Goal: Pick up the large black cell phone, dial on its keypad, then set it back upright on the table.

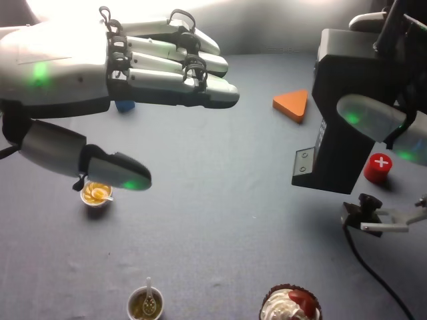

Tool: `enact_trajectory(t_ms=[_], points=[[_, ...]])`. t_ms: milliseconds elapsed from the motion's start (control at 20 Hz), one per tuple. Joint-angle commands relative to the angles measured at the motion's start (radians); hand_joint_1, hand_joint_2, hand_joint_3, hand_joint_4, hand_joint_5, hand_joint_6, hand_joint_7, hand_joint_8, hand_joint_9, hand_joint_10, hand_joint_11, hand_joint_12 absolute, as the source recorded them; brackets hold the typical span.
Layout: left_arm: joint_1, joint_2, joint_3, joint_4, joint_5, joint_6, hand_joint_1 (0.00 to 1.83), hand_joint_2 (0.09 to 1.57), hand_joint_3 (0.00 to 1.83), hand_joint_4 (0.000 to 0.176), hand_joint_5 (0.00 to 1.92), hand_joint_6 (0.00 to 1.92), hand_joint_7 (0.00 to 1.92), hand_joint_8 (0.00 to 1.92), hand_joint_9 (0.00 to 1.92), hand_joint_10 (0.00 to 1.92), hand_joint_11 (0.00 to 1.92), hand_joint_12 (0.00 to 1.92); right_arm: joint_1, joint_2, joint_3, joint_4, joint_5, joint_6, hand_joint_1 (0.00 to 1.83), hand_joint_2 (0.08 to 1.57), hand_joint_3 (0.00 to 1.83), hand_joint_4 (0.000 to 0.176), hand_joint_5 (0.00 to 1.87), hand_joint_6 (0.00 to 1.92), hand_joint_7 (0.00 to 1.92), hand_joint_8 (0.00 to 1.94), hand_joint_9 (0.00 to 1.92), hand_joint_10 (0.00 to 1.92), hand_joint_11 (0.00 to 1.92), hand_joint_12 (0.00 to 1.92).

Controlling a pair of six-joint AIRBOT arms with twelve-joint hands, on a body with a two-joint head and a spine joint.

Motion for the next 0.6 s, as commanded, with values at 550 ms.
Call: enact_trajectory(t_ms=[550], points=[[-0.024,-0.009,-0.011,-0.073,-0.083,-0.014,0.00,1.27,0.00,0.000,0.28,0.00,0.38,0.00,0.34,0.00,0.00,0.77,-0.003,-0.039,0.054,-0.039,0.141,0.027,1.38,1.13,0.00,0.000,0.99,0.86,0.89,1.08,0.87,1.37,0.80,1.40]])
